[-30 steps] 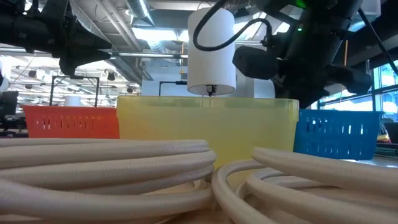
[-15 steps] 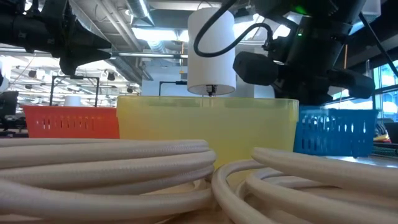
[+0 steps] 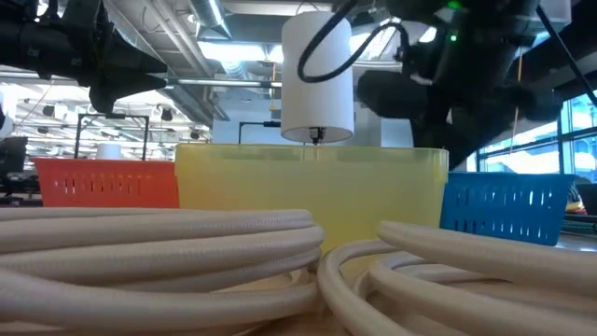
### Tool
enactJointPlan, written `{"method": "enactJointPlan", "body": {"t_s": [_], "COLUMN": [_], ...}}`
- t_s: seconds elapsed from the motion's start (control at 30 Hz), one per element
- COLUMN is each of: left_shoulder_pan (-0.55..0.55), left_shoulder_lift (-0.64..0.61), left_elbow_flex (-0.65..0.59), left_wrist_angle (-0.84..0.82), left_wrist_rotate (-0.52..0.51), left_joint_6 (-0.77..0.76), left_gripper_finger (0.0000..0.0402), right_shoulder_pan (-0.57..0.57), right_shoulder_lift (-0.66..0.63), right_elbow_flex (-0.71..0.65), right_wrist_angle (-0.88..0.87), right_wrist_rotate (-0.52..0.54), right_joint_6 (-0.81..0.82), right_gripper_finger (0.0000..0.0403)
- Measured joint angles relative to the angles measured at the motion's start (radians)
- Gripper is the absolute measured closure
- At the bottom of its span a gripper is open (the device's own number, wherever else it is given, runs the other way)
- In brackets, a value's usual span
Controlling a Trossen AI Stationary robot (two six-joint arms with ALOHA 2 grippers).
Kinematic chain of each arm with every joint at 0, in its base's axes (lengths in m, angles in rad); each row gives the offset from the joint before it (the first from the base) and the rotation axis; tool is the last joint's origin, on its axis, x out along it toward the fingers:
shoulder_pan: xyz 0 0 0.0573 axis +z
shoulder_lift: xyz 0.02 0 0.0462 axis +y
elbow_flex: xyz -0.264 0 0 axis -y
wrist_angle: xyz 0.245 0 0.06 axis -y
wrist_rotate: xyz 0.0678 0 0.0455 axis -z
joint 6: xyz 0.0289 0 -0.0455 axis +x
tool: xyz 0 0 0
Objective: Pick & Place USB Port
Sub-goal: Put the brown HDMI cable into the yellow bin
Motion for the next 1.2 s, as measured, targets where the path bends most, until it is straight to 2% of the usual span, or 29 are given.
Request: {"method": "enactJointPlan", "body": {"t_s": [0.23,0.37,0.63,0.9,1.03,1.2], "left_shoulder_pan": [0.000,0.000,0.000,0.000,0.000,0.000], "left_shoulder_lift": [0.000,0.000,0.000,0.000,0.000,0.000], "left_elbow_flex": [0.000,0.000,0.000,0.000,0.000,0.000], "left_wrist_angle": [0.000,0.000,0.000,0.000,-0.003,-0.008], "left_wrist_rotate": [0.000,0.000,0.000,0.050,0.050,0.050], "left_joint_6": [0.000,0.000,-0.001,-0.001,0.000,0.000], "left_gripper_finger": [0.0231,0.0231,0.0231,0.0231,0.0231,0.0231], "right_shoulder_pan": [-0.006,-0.049,-0.183,-0.330,-0.424,-0.517], "right_shoulder_lift": [-0.001,-0.001,-0.001,-0.001,-0.001,-0.001], "right_elbow_flex": [0.167,0.237,0.361,0.424,0.424,0.424], "right_wrist_angle": [-0.238,-0.330,-0.341,-0.307,-0.218,-0.033], "right_wrist_rotate": [0.084,0.086,0.090,0.107,0.034,-0.131], "right_joint_6": [-0.036,-0.127,-0.502,-0.838,-1.003,-1.164], "right_gripper_finger": [0.0270,0.0270,0.0269,0.0269,0.0269,0.0269]}}
